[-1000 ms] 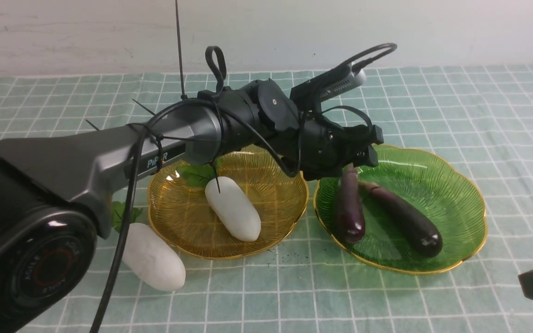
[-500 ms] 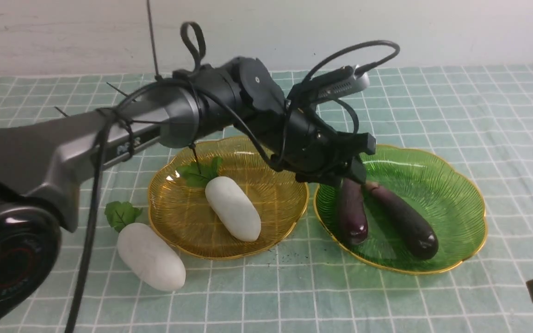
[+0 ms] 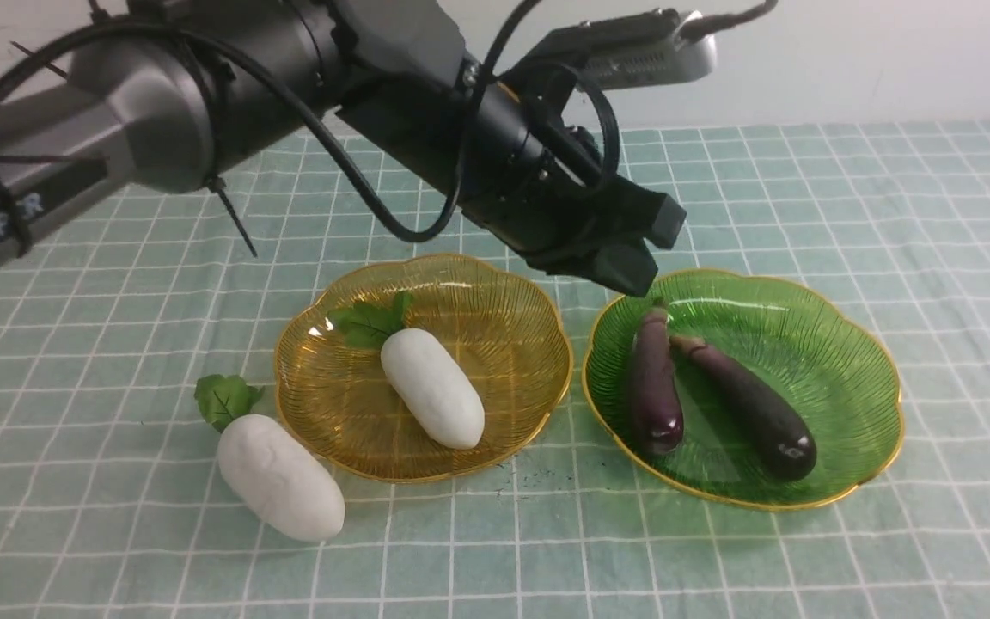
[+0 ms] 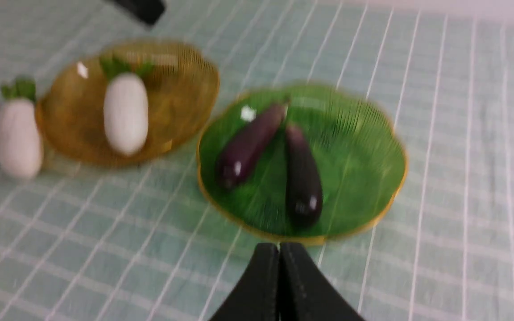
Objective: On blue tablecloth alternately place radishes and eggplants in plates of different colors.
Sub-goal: 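Pick up the white radish and place it in the left plate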
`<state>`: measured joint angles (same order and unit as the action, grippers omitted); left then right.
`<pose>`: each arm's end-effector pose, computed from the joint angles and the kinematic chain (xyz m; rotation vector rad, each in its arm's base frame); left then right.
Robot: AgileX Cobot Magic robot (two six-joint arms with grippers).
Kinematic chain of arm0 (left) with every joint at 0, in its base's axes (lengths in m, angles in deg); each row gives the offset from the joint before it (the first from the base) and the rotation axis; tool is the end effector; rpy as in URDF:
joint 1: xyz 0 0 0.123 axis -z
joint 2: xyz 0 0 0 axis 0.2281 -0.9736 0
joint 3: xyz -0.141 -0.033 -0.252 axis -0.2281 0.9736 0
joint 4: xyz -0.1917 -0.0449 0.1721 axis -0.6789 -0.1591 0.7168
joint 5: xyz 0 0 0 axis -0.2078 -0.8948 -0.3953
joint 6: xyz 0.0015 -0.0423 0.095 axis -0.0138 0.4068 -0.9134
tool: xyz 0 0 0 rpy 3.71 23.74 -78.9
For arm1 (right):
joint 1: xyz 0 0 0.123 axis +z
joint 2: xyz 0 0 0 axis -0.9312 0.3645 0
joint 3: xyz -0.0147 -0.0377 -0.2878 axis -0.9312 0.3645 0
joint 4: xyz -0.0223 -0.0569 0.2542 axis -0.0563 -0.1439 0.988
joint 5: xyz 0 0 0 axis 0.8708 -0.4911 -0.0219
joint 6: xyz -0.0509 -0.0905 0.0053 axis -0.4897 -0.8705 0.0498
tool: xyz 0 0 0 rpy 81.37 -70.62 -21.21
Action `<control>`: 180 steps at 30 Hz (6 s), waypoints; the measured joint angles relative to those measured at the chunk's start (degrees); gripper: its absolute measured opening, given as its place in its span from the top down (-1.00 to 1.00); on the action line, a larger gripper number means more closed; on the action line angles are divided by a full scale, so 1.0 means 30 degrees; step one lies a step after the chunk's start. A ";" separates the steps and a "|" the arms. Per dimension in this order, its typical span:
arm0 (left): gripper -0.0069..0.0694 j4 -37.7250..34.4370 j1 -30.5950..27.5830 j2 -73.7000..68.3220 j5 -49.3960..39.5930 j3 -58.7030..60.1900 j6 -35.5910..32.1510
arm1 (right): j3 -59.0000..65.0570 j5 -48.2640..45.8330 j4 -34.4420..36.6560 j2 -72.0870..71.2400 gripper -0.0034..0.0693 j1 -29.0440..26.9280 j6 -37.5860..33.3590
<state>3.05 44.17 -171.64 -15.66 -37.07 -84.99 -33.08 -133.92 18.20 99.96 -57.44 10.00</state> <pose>0.3342 -0.2558 0.3354 0.8779 2.4448 -0.8051 0.0244 0.0201 0.3281 -0.3239 1.9518 0.2449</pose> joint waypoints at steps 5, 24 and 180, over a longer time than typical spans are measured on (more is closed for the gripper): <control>0.84 0.2551 0.0000 0.1218 -0.2129 0.0000 0.0000 | 0.1877 0.4674 -0.0024 -0.1020 0.94 0.0000 0.0000; 0.83 0.9770 -0.4404 0.3748 -0.3748 0.1322 0.4014 | 0.3867 0.8179 -0.0217 -0.1046 0.94 0.0000 0.0000; -0.90 0.4029 -0.5116 -0.7104 0.0727 -0.1452 0.8528 | 0.3867 0.5920 -0.2350 -0.1046 0.95 0.0000 0.0420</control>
<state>15.14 28.82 -192.95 -13.48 -41.43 -59.41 -21.48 -116.16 11.15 96.82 -57.44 11.27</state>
